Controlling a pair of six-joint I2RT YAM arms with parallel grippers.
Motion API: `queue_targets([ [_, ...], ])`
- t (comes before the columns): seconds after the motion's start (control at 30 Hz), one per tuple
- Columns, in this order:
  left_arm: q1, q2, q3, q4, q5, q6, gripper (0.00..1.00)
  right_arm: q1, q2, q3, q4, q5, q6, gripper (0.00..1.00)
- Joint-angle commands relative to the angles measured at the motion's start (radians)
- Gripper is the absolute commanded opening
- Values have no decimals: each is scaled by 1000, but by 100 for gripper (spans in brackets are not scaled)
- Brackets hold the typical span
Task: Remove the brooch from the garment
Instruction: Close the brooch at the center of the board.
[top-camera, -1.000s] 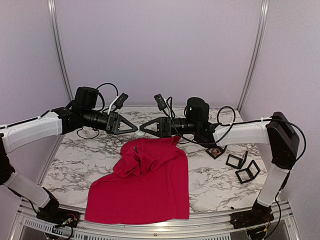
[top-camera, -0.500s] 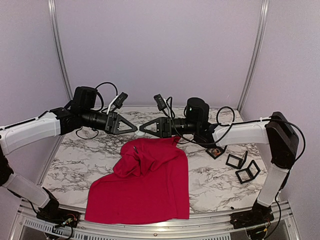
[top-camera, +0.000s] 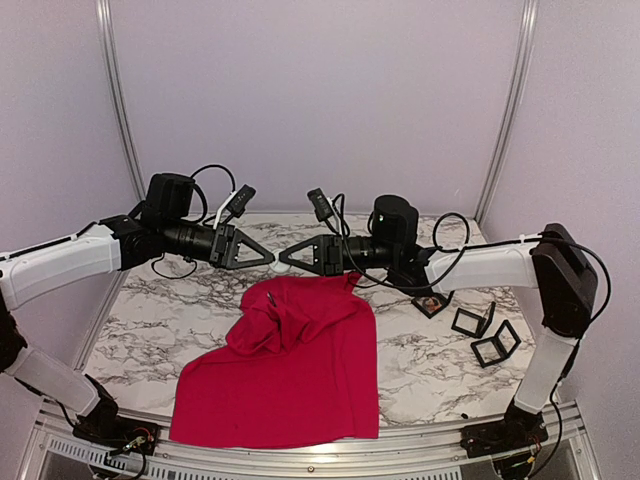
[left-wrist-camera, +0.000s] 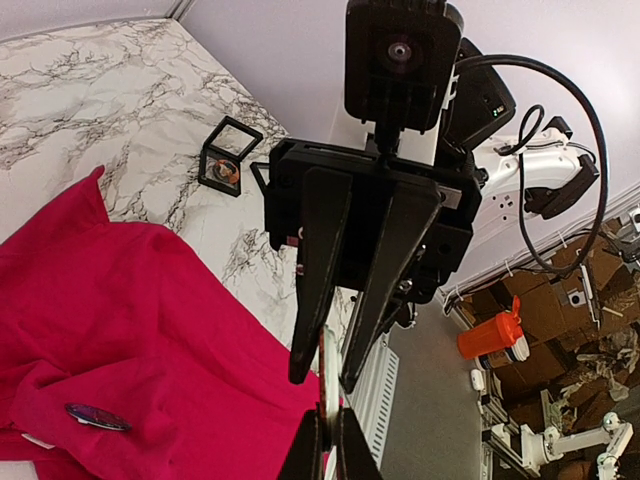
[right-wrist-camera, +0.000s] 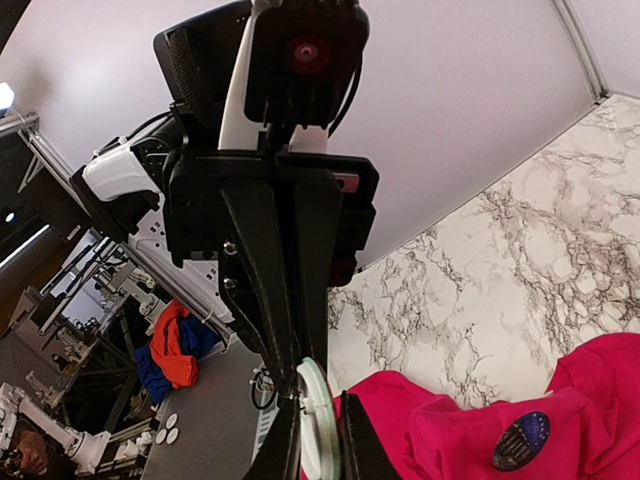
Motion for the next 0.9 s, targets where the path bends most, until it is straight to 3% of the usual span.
queue_targets([
  [0.0, -6, -18, -6, -3, 2, 17, 0, -5, 17, 35, -16, 0, -28, 12],
  [0.27, -8, -17, -6, -18, -7, 25, 0, -6, 9, 40, 18, -18, 3, 26],
  [0.87, -9, -17, -3, -20, -13, 25, 0, 6, 33, 49, 31, -30, 23, 23],
])
